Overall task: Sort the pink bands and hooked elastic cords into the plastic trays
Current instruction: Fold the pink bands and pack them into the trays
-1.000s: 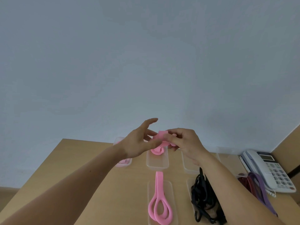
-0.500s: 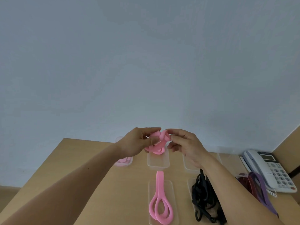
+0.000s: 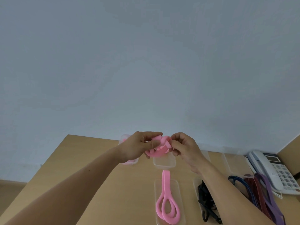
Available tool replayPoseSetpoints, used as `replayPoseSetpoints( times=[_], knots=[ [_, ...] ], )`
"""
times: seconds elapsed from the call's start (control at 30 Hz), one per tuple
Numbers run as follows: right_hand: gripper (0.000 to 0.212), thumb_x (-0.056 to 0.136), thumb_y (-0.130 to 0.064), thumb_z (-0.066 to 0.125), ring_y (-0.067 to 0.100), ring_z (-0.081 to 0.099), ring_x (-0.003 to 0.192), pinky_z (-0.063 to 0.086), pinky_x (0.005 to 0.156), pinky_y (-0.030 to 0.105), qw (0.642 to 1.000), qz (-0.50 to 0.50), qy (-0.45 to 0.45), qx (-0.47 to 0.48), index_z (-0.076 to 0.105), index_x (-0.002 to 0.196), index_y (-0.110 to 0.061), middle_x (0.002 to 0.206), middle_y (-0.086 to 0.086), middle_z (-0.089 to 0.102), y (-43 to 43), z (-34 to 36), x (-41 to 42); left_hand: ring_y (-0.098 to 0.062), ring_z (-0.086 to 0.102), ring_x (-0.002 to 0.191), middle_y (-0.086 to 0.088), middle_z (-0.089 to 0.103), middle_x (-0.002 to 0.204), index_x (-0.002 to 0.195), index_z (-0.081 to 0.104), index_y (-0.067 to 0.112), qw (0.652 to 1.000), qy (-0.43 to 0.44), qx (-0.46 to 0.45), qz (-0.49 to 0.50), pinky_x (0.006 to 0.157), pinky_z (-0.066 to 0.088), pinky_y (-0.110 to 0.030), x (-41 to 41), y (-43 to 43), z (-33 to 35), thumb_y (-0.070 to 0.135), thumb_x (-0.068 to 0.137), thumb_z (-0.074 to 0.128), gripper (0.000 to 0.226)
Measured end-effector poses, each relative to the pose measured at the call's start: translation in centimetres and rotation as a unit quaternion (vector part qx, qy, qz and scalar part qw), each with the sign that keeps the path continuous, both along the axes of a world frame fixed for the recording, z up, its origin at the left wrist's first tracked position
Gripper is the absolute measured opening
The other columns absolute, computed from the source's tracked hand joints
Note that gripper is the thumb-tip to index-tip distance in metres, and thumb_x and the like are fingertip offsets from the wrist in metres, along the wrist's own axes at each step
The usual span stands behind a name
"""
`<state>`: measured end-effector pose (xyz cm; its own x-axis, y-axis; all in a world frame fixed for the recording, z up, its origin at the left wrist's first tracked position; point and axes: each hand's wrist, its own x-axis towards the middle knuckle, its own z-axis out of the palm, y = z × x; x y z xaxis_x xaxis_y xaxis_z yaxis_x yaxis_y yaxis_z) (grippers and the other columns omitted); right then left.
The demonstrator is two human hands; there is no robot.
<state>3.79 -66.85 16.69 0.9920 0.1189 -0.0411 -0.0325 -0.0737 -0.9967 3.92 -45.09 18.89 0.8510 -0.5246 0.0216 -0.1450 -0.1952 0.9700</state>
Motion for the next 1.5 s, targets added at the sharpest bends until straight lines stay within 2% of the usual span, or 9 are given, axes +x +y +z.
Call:
replayPoseSetpoints(
  times=[0.23, 0.43, 0.63, 0.7, 0.8, 0.97, 1.17, 1.4, 1.5],
  knots=[
    [0.009, 0.090, -0.006, 0.068, 0.012, 0.052, 0.058, 0.042, 0.053, 0.022, 1.000, 0.005, 0.006, 0.030, 0.073, 0.096, -0.008, 0.069, 0.007, 0.062, 2.6, -0.7, 0.4, -0.017, 0.056, 0.083, -0.021, 0.064, 0.099, 0.121, 0.068, 0.017, 0.999, 0.025, -0.022, -0.029, 0.076, 0.051, -0.033, 1.4, 2.5, -1.1, 0.026, 0.100, 0.056, 0.026],
    [0.003, 0.086, -0.005, 0.071, 0.015, 0.051, 0.053, 0.040, 0.046, 0.023, 0.998, -0.056, 0.005, -0.003, 0.071, 0.089, -0.005, 0.062, 0.007, 0.060, 4.4, -1.9, 0.8, -0.011, 0.052, 0.069, -0.006, 0.057, 0.083, 0.116, 0.069, 0.017, 0.999, 0.029, -0.015, -0.039, 0.063, 0.046, -0.018, 2.6, 3.8, -2.2, 0.027, 0.101, 0.054, 0.024],
    [0.007, 0.089, -0.009, 0.070, 0.010, 0.050, 0.044, 0.039, 0.043, 0.019, 0.994, -0.103, 0.003, -0.020, 0.066, 0.087, -0.004, 0.054, 0.001, 0.060, 3.9, -3.4, 0.8, -0.014, 0.055, 0.075, -0.008, 0.060, 0.085, 0.115, 0.068, 0.016, 0.999, 0.018, 0.022, -0.043, 0.071, 0.053, -0.030, 4.1, 2.2, -3.5, 0.024, 0.101, 0.053, 0.021],
    [0.007, 0.090, -0.009, 0.069, 0.009, 0.052, 0.044, 0.041, 0.043, 0.019, 0.994, -0.110, 0.000, -0.026, 0.067, 0.090, -0.003, 0.055, 0.001, 0.062, 3.0, -3.9, 1.1, -0.022, 0.059, 0.082, -0.018, 0.066, 0.098, 0.129, 0.061, 0.013, 0.998, 0.019, 0.049, -0.032, 0.080, 0.055, -0.041, 5.1, 1.1, -4.3, 0.024, 0.100, 0.054, 0.031],
    [0.012, 0.089, -0.009, 0.069, 0.007, 0.059, 0.055, 0.046, 0.052, 0.017, 0.993, -0.088, -0.001, -0.073, 0.073, 0.095, -0.019, 0.071, -0.004, 0.072, 1.1, -4.8, 2.5, -0.034, 0.064, 0.095, -0.015, 0.067, 0.113, 0.140, 0.051, 0.015, 0.995, 0.018, 0.094, -0.026, 0.083, 0.055, -0.045, 6.9, -0.8, -5.7, 0.025, 0.099, 0.057, 0.043],
    [0.038, 0.085, -0.015, 0.068, -0.003, 0.060, 0.085, 0.042, 0.070, 0.008, 0.965, -0.028, -0.059, -0.256, 0.063, 0.100, -0.050, 0.101, -0.020, 0.067, -3.3, -7.1, 5.9, -0.019, 0.065, 0.090, 0.001, 0.058, 0.113, 0.140, 0.044, 0.021, 0.980, 0.000, 0.197, -0.020, 0.074, 0.057, -0.030, 10.2, -4.8, -8.7, 0.036, 0.097, 0.056, 0.047],
    [0.032, 0.091, -0.031, 0.063, 0.000, 0.053, 0.083, 0.035, 0.068, 0.005, 0.885, 0.120, -0.105, -0.437, 0.063, 0.123, -0.031, 0.108, -0.017, 0.054, -6.5, -11.5, 10.6, -0.010, 0.059, 0.091, 0.003, 0.059, 0.113, 0.129, 0.047, 0.021, 0.949, 0.023, 0.314, -0.029, 0.067, 0.046, -0.016, 14.5, -7.9, -13.9, 0.044, 0.093, 0.060, 0.044],
    [0.025, 0.088, -0.022, 0.055, 0.017, 0.062, 0.079, 0.036, 0.065, 0.020, 0.863, 0.148, -0.113, -0.469, 0.064, 0.110, -0.020, 0.100, -0.001, 0.067, -6.7, -14.8, 13.2, -0.020, 0.060, 0.088, -0.002, 0.064, 0.105, 0.117, 0.063, 0.021, 0.914, -0.009, 0.399, -0.078, 0.074, 0.048, -0.032, 16.5, -10.0, -16.2, 0.037, 0.098, 0.051, 0.027],
    [0.024, 0.076, -0.037, 0.053, 0.019, 0.060, 0.071, 0.030, 0.056, 0.019, 0.870, 0.147, -0.094, -0.461, 0.066, 0.093, -0.028, 0.078, -0.011, 0.062, -6.5, -14.4, 13.9, -0.023, 0.058, 0.086, -0.005, 0.065, 0.095, 0.104, 0.067, 0.017, 0.908, -0.032, 0.406, -0.099, 0.073, 0.044, -0.033, 16.7, -11.1, -16.3, 0.028, 0.102, 0.044, 0.026]
  ],
)
